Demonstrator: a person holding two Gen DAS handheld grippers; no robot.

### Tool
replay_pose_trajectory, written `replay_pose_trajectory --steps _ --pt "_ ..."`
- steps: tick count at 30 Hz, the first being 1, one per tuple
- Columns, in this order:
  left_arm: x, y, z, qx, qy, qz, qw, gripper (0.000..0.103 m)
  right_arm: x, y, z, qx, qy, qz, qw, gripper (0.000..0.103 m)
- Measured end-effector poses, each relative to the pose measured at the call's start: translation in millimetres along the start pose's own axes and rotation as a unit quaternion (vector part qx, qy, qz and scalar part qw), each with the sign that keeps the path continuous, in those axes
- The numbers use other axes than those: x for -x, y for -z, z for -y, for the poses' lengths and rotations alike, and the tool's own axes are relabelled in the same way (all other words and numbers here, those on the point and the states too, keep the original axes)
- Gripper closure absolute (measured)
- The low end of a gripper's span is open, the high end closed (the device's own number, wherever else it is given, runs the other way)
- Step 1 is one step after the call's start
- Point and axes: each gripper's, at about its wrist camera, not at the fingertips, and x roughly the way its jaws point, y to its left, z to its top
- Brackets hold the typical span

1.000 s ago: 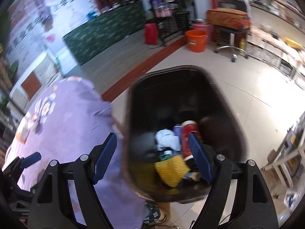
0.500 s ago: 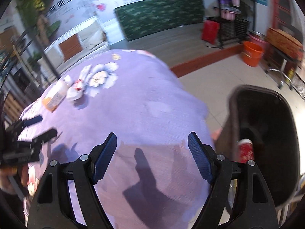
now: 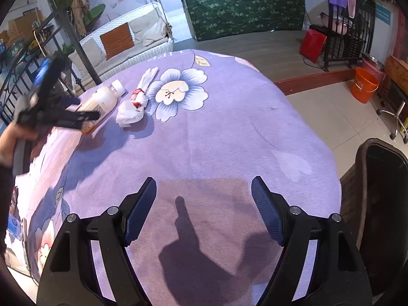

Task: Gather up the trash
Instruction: 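Grasp the white milk bottle with the left tool while the right tool grasps the white bag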

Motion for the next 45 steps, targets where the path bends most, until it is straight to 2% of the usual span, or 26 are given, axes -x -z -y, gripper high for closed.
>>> replay_pose_trajectory --steps 3,6,9,11,15,21,25,29,35,38,42,44,45 --pt "-24.6 -10.5 -7.3 -0.012 -0.006 -0.04 0.9991 0.014 -0.9 -0.3 -0.9 0.003 0.002 -0.003 1.0 0.026" --pt "-46.4 -14.3 -13.2 -0.016 -0.005 -0.072 0.9973 0.021 -4.0 -1.9 -1.6 0.004 0.004 -0.006 1.0 0.026" --pt "-49.7 -13.4 -19.5 -0.005 0.014 -0.072 0.9973 0.027 -8.1 -3.3 -1.0 0.003 0.003 -0.01 1.0 0.026" --pt "-47.5 -12.0 -23.5 0.009 0.03 -0.069 0.9972 0.037 -11.1 -2.5 -2.7 0.004 0.002 -0.014 1.0 0.026" --pt "-41.8 -7.2 -18.6 0.015 0.023 -0.058 0.9979 0.038 -12.9 -3.5 -6.4 0.007 -0.005 -0.015 1.0 0.026" --pt "-23.1 5.1 -5.9 0.06 0.022 -0.033 0.9974 0.042 -16.3 -8.9 -9.5 0.01 -0.016 -0.015 1.0 0.026" --pt "-7.1 18.7 0.7 0.109 0.032 -0.002 0.9935 0.043 -24.2 -18.3 -11.6 0.005 -0.037 -0.02 0.999 0.026" --pt "15.4 35.9 4.1 0.161 0.041 0.04 0.9853 0.043 -37.7 -37.8 -22.1 0.014 -0.06 -0.025 0.998 0.027" --pt "44.6 55.8 5.9 0.206 0.045 0.089 0.9735 0.043 -67.0 -79.2 -53.2 0.037 -0.102 -0.033 0.994 0.027" --pt "54.0 61.1 1.0 0.237 0.059 0.109 0.9637 0.043 -89.0 -99.8 -76.8 0.058 -0.104 -0.038 0.992 0.028" --pt "66.3 69.9 10.3 0.256 0.037 0.132 0.9568 0.043 -115.4 -116.3 -99.1 0.073 -0.108 -0.056 0.99 0.033" --pt "72.1 78.1 24.5 0.259 0.037 0.14 0.9551 0.043 -128.7 -122.6 -107.6 0.081 -0.093 -0.059 0.991 0.034" --pt "73.7 81.9 28.7 0.26 0.041 0.142 0.954 0.043 -135.3 -124.7 -109.7 0.082 -0.086 -0.062 0.991 0.039"
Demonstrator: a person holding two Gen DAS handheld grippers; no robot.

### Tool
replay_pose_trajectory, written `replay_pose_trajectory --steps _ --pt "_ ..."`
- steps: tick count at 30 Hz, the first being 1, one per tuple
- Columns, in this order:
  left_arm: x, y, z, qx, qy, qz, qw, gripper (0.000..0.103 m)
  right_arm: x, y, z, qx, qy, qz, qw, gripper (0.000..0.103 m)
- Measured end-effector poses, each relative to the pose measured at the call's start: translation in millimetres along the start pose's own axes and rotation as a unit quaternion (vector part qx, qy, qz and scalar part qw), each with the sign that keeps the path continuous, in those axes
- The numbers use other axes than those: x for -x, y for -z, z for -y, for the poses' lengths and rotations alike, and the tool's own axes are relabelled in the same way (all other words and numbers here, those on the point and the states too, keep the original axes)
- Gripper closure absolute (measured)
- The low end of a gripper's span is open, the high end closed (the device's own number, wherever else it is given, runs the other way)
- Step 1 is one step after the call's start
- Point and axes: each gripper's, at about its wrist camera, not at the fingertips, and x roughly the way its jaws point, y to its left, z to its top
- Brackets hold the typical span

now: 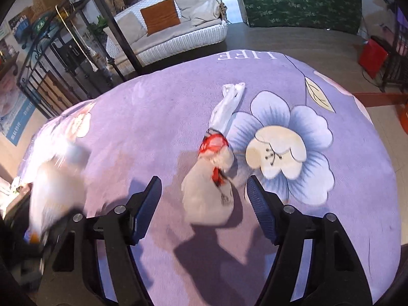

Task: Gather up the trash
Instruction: 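Grasp the white milk bottle with the left tool while the right tool grasps the white bag, then carry the white bag into the black bin and open the right tool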

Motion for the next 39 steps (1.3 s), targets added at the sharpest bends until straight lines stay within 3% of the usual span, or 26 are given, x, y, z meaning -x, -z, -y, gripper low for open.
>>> replay_pose_trajectory --steps 4,8,12,25,39 --pt "13.4 18.1 4.6 0.022 0.01 0.01 0.9996 0.043 -20.5 -3.3 5.0 -0.011 0.018 -0.018 1.0 0.055" --pt "24.1 27.2 1.2 0.019 0.003 0.016 0.9997 0.043 -30.8 2.6 5.8 -0.013 0.023 -0.027 0.999 0.08" --pt "28.6 33.0 -5.9 0.035 0.011 0.016 0.9992 0.043 -23.1 7.7 4.8 -0.02 0.019 -0.018 0.999 0.088" --pt "37.9 47.9 3.4 0.04 0.038 0.017 0.9983 0.043 48.9 50.1 9.4 -0.033 0.006 0.025 0.999 0.09" --pt "57.9 69.8 50.0 0.004 0.082 0.025 0.9963 0.043 148.3 142.4 29.8 -0.054 0.025 0.089 0.994 0.09"
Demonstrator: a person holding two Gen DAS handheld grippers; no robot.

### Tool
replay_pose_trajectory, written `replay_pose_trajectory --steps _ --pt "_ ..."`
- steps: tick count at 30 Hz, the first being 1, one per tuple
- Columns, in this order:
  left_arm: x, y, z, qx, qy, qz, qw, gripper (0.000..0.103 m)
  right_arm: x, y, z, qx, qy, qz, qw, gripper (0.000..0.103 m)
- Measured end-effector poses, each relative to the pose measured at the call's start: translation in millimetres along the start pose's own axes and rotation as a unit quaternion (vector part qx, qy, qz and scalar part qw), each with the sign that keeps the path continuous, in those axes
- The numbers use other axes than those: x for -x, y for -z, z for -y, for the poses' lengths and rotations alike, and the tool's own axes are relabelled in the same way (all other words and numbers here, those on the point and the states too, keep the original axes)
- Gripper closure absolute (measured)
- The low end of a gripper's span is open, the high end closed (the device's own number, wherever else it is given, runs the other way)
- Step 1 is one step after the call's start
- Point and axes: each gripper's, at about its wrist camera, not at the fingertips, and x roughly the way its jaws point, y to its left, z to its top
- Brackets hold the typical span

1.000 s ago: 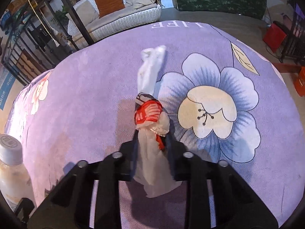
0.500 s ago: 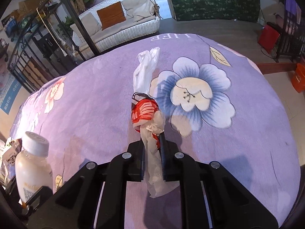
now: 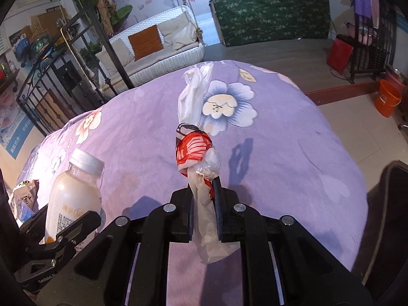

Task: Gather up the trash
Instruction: 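Carry the white bag into the black bin and open the right tool, then lower the white milk bottle into the black bin and open the left tool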

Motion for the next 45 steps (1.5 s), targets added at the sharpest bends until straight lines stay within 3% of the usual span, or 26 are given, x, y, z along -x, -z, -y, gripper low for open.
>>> replay_pose_trajectory --steps 14,24,31,38,40,42,43,45 --pt "-1.7 11.1 68.3 -0.072 0.075 -0.001 0.9946 0.043 83.8 75.6 93.6 -0.097 0.068 0.035 0.992 0.09" --pt "-10.0 21.1 109.1 -0.11 0.114 -0.014 0.9872 0.043 118.0 120.0 183.3 -0.183 0.162 0.048 0.968 0.09" --pt "-14.1 24.7 125.4 -0.131 0.129 -0.02 0.9827 0.043 106.3 137.1 235.8 -0.219 0.214 0.023 0.952 0.09" --pt "-16.9 32.2 134.5 -0.138 0.134 -0.029 0.981 0.043 75.7 150.9 272.1 -0.251 0.233 -0.024 0.939 0.089" --pt "-17.4 32.1 134.6 -0.136 0.135 -0.032 0.981 0.043 69.6 151.5 272.2 -0.256 0.24 -0.032 0.936 0.081" --pt "-18.0 32.1 134.1 -0.135 0.134 -0.034 0.9811 0.043 69.0 153.5 272.7 -0.256 0.237 -0.03 0.937 0.06" --pt "-19.1 30.8 134.5 -0.135 0.134 -0.034 0.9812 0.043 70.3 153.8 271.6 -0.258 0.236 -0.025 0.937 0.054" --pt "-19.4 30.9 134.4 -0.134 0.135 -0.036 0.9811 0.043 74.5 154.4 265.1 -0.256 0.234 -0.016 0.938 0.051"
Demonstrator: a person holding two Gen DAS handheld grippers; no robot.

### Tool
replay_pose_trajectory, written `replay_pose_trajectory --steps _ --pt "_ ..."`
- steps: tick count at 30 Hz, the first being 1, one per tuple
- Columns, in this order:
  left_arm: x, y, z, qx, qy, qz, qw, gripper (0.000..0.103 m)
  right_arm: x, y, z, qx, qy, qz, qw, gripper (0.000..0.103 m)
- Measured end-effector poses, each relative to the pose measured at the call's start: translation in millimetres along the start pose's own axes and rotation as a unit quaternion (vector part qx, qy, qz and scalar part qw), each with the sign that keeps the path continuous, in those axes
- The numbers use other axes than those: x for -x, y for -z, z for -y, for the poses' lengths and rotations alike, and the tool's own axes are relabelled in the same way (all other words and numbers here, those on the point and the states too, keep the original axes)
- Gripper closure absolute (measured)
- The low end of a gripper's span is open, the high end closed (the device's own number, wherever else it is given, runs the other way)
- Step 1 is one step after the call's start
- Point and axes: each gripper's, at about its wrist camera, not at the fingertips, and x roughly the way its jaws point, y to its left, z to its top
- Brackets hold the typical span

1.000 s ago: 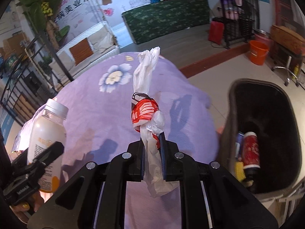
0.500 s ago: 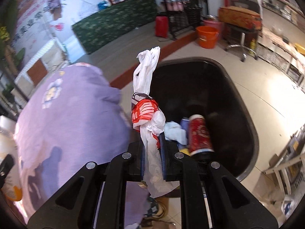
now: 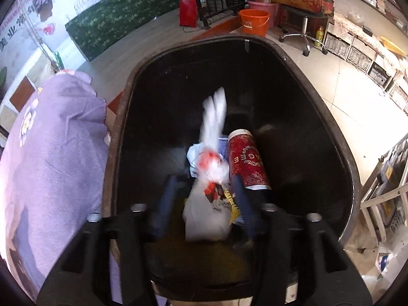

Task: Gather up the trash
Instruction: 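Lower the white milk bottle into the black bin and open the left tool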

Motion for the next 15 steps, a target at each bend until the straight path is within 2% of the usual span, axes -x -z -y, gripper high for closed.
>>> replay_pose_trajectory --steps 3,6,15 --pt "-1.9 0.1 2.6 0.0 0.003 -0.003 1.0 0.043 8.6 2.2 -1.0 -0.004 -0.006 0.009 1.0 0.049" --pt "-4.0 -0.2 7.0 -0.004 0.008 -0.006 0.9999 0.043 22.8 5.3 -1.7 -0.011 -0.011 0.025 1.0 0.037" --pt "-20.7 -12.5 27.2 -0.026 0.046 -0.018 0.9985 0.043 63.8 11.2 7.8 -0.026 -0.013 0.061 0.998 0.037"
